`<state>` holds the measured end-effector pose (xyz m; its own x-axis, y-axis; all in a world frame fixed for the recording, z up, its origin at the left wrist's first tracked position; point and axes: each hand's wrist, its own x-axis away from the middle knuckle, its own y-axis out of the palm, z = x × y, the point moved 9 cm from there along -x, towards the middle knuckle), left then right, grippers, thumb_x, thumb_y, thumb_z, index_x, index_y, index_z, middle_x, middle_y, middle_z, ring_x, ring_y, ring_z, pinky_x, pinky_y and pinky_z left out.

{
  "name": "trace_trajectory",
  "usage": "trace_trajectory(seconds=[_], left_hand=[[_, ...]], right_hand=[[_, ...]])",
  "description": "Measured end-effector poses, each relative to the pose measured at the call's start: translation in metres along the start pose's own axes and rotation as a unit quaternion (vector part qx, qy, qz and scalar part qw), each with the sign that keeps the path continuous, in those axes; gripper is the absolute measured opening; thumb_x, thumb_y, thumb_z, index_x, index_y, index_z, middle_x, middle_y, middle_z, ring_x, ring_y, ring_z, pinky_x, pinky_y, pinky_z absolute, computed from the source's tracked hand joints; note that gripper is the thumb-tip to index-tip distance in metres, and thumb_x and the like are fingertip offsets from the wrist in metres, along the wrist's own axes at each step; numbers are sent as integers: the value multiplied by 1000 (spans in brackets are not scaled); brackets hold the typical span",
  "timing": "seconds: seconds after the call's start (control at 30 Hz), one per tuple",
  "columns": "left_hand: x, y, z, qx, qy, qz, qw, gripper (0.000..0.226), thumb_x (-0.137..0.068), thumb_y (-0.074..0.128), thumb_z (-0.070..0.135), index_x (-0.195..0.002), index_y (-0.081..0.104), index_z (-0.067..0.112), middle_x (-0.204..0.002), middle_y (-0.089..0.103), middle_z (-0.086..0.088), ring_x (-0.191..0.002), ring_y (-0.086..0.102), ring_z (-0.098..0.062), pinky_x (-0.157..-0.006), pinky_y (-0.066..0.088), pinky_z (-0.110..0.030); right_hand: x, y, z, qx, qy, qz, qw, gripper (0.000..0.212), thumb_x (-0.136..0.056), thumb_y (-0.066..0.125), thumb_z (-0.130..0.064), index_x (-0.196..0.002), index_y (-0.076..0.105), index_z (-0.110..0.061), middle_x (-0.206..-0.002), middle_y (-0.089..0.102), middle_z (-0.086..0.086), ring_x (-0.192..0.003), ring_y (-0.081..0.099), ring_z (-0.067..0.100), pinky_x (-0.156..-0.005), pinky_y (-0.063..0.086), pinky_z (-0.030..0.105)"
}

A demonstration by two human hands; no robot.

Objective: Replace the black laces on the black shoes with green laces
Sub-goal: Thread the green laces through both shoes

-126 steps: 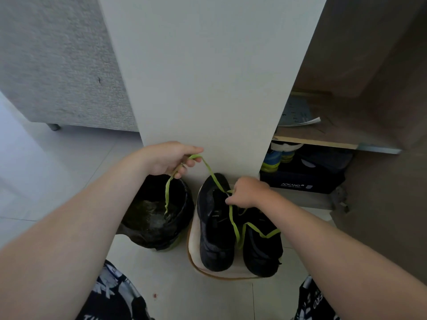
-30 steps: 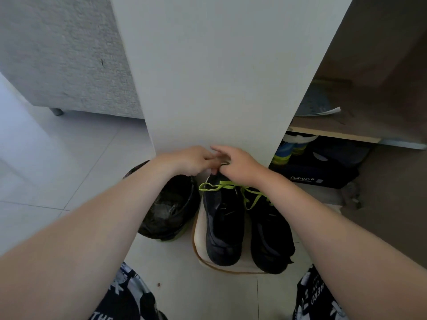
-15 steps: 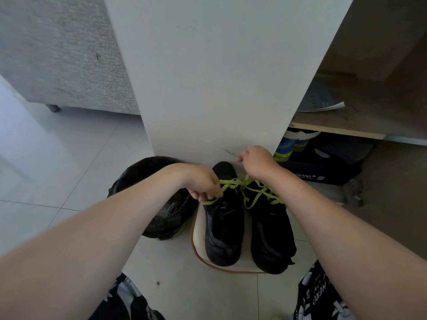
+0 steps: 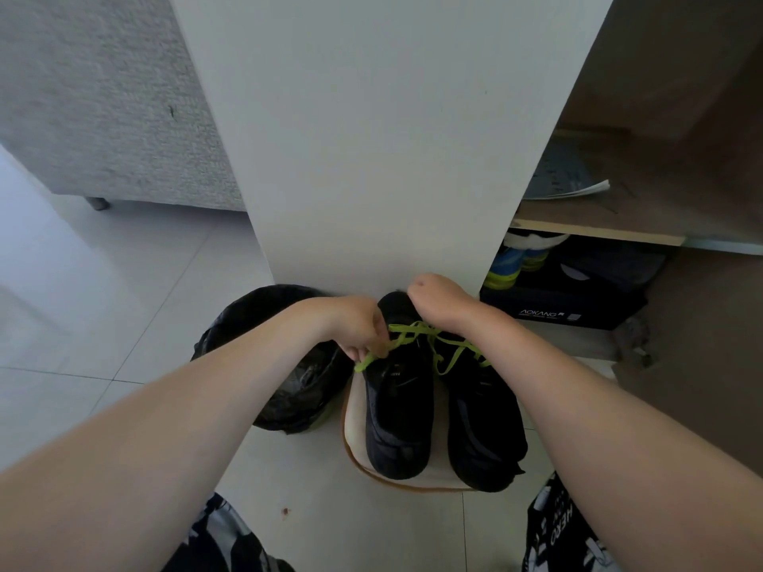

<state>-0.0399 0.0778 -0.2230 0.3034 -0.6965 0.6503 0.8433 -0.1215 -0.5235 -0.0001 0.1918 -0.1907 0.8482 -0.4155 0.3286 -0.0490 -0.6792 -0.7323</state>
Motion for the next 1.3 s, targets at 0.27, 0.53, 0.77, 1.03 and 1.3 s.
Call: trace_trajectory(seconds=[0.27, 0.53, 0.77, 1.03, 1.3], left_hand=[[20, 23, 24, 117, -14, -128, 985, 38, -99, 52, 46, -103, 73, 15, -94, 71, -1, -79, 61, -15, -67, 50, -26], [22, 21, 32, 53, 31, -179, 982, 26, -95, 60, 39, -108, 74, 22, -115, 71, 10, -115, 61, -11, -107, 41, -33], [24, -18, 28, 298, 42, -79, 950, 28, -101, 50, 29, -93, 67, 8, -98, 73, -9, -78, 72, -19, -64, 57, -25], [-10, -7, -10, 68, -68, 122, 988, 17, -90, 63, 14, -101, 67, 1, -89, 73, -22, -78, 74, -31, -73, 62, -41], [-13, -18, -1, -47, -72, 189, 978, 18, -79, 63, 25, -71, 67, 9, -53, 68, -4, -51, 69, -17, -61, 59, -25]], right_hand=[[0, -5, -3, 15, -31, 54, 998, 37, -105, 30, -23, -72, 40, -11, -72, 43, 6, -67, 40, 22, -65, 30, 36], [-5, 8, 8, -88, -24, 7, 996, 32, -103, 39, -10, -90, 67, -18, -73, 66, -2, -61, 57, 10, -63, 43, 26], [0, 26, 6, 2, -34, -87, 996, 28, -93, 51, -10, -72, 68, -20, -68, 72, 0, -63, 60, 17, -59, 46, 30], [-9, -5, 24, -10, 2, 65, 998, 29, -96, 57, -19, -74, 74, -25, -67, 61, -5, -61, 55, 12, -63, 50, 32], [-2, -5, 14, -29, -33, 89, 995, 17, -89, 73, -21, -104, 80, -22, -107, 75, -6, -95, 66, 9, -82, 44, 20]])
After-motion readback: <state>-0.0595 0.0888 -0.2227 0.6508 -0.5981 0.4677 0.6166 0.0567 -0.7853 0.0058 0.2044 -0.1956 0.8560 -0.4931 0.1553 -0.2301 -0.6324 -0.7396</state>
